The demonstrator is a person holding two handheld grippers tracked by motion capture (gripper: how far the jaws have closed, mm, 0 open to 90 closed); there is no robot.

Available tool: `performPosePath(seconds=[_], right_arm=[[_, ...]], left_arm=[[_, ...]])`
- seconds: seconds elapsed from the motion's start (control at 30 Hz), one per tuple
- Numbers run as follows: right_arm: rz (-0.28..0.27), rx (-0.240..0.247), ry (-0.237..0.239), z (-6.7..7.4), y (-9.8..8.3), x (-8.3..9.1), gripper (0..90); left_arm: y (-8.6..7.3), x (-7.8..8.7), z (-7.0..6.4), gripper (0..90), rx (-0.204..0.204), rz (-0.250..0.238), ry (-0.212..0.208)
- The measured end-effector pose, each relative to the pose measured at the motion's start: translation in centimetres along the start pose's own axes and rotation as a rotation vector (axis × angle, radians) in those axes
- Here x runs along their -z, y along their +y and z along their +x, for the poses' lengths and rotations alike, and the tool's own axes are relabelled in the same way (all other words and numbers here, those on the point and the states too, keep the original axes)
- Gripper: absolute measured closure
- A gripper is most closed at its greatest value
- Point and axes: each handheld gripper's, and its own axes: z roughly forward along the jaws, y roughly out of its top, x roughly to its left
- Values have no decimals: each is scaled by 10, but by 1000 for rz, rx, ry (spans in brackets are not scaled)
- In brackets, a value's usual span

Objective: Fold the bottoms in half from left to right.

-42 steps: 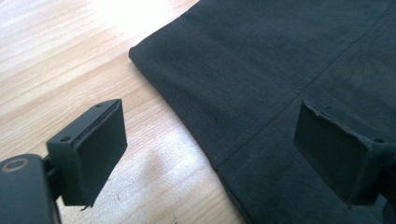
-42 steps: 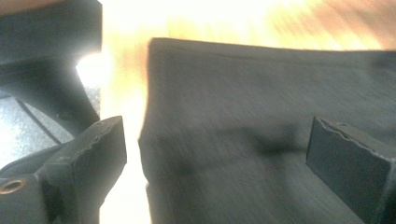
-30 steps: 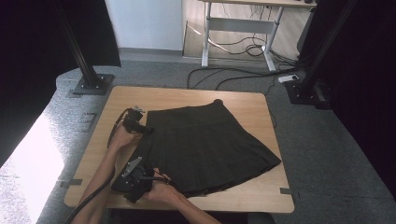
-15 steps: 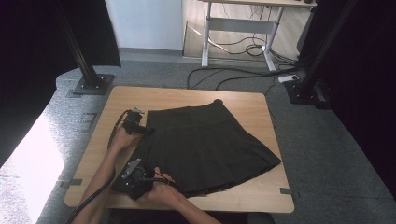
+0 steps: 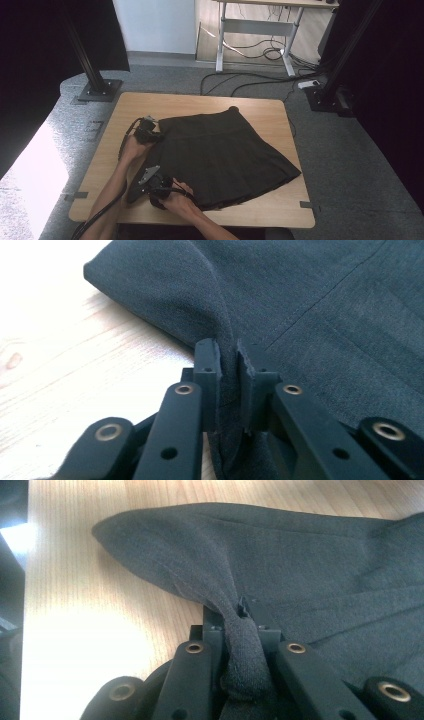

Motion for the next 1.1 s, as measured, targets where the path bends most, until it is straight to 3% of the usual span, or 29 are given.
performPosePath(seconds=[0.03,0.13,0.27,0.43,0.47,0.5,0.53,0.73,0.8,0.87,0.9,1.1], right_arm=[[-20,-13,10,-3,-2,4,823],[-60,-45,27,-6,-4,15,823],[-89,-47,28,-9,-4,28,823],[-117,-17,-11,-9,-4,54,823],[-133,-13,-25,-10,-5,66,823],[-133,-13,-25,-10,-5,66,823],[-149,-12,-44,-12,-6,80,823],[-184,-26,-96,-20,-12,113,824],[-200,-34,-132,-26,-17,133,824],[-205,-38,-140,-28,-19,137,824],[-218,-49,-165,-33,-24,151,825],[-238,-75,-214,-42,-36,176,825]], left_arm=[[2,2,-2,829,-16,0,12],[5,7,-2,835,-13,-13,12],[14,22,-4,836,-31,-41,19],[27,39,-12,836,-65,-70,33],[33,45,-16,836,-74,-84,41],[33,45,-16,836,-74,-84,41],[40,50,-20,836,-81,-100,47],[58,60,-30,837,-87,-156,63],[66,63,-35,838,-91,-177,68],[73,67,-40,838,-95,-194,71],[77,68,-42,840,-96,-202,75],[96,70,-57,842,-110,-237,77]])
